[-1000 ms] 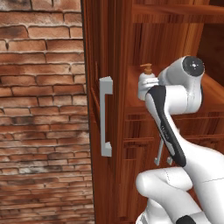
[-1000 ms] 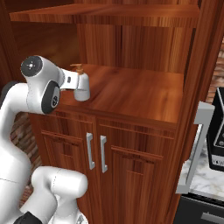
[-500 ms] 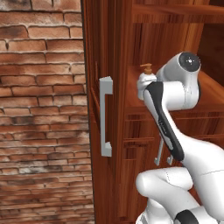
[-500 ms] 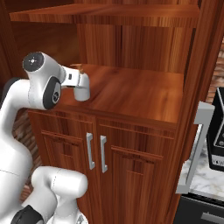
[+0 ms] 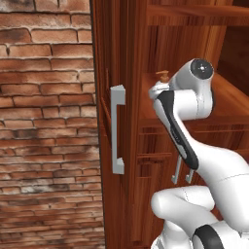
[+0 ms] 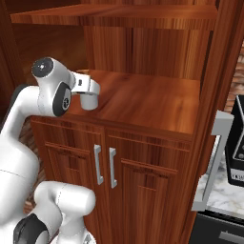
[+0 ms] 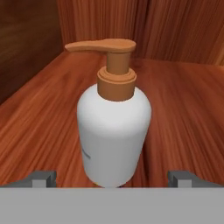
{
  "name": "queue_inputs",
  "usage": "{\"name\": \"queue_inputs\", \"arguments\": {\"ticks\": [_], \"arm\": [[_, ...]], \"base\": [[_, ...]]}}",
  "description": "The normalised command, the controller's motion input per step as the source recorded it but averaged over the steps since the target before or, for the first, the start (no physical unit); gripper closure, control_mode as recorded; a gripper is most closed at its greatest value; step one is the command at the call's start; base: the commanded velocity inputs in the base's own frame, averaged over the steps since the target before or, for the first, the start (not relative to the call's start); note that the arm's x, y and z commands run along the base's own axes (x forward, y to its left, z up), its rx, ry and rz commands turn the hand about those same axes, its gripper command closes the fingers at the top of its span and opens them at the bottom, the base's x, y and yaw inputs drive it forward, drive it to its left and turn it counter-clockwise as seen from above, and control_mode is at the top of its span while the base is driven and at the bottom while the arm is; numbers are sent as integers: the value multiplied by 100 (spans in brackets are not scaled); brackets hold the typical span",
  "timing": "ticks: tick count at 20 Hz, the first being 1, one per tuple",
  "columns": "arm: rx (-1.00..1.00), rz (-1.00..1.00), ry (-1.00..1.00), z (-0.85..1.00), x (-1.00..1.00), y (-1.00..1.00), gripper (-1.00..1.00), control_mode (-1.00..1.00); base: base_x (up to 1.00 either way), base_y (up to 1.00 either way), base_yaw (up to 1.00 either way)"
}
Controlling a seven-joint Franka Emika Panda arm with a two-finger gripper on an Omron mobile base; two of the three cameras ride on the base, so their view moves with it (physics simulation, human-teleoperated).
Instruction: Locate and retrieve the soap dispenser and sponge from the cabinet. Place them next to the sink.
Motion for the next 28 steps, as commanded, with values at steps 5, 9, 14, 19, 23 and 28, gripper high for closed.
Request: {"name": "queue_inputs", "arguments": {"ticks": [5, 9, 14, 19, 23, 28], "arm": [[-2, 0, 0, -13, 26, 0, -100, -100], [-1, 0, 0, -12, 25, 0, -100, -100], [-1, 0, -1, -9, 24, 0, -100, -100], [0, 0, -1, -6, 23, 0, -100, -100], [0, 0, 0, -5, 24, 0, -100, -100], [0, 0, -1, -3, 15, 0, -100, -100]], "base": [[0, 0, 0], [0, 0, 0], [0, 0, 0], [0, 0, 0], [0, 0, 0], [0, 0, 0]]}}
